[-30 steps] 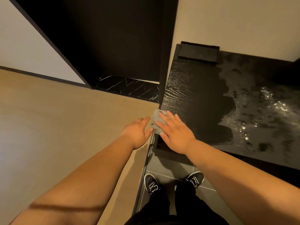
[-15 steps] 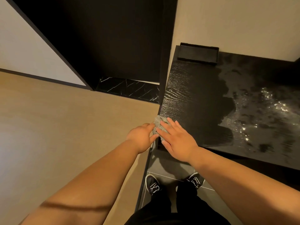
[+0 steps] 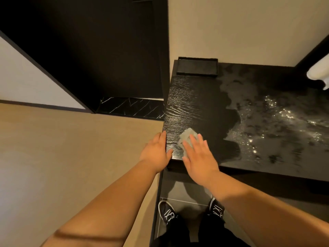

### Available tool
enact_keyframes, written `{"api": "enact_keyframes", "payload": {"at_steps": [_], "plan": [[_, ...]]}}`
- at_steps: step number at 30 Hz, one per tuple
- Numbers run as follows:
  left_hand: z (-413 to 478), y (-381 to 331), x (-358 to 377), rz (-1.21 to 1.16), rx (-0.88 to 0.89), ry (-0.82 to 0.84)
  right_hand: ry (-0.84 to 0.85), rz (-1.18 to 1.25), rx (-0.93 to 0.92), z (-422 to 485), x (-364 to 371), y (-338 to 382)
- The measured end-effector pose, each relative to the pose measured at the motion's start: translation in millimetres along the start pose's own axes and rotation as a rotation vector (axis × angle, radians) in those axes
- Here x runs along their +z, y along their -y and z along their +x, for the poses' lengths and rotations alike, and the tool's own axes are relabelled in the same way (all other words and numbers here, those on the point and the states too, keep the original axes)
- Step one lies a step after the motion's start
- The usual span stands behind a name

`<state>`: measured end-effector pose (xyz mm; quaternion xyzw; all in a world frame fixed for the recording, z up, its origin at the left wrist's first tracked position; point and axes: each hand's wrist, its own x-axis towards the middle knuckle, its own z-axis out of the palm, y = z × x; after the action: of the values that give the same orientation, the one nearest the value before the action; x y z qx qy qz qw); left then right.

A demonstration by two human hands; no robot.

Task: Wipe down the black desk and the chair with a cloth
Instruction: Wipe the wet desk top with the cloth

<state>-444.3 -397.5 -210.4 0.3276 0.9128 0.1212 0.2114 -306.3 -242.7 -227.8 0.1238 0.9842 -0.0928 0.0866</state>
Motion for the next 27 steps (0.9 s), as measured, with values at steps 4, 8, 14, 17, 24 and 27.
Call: {"api": "enact_keyframes", "payload": {"at_steps": [4, 8, 14, 17, 24, 27], "plan": [[8, -26, 4, 0.084, 0.009, -0.045, 0.016, -0.062, -0.227, -8, -3, -37], [19, -52, 11, 0.116, 0.106, -0.030, 0.011, -0.136, 0.005, -9, -11, -101], [27, -90, 29, 0.206, 0.099, 0.004, -0.030, -0.012, 0.239, -17, -22, -116], [32, -103, 37, 0.219, 0.050, -0.020, -0.016, -0.034, 0.009, -18, -12, -92], [48, -115, 41, 0.228, 0.023, -0.024, -0.035, -0.105, 0.004, -24, -14, -159], [50, -122, 45, 0.235, -0.006, -0.025, -0.003, -0.087, 0.151, -35, -21, -197]]}}
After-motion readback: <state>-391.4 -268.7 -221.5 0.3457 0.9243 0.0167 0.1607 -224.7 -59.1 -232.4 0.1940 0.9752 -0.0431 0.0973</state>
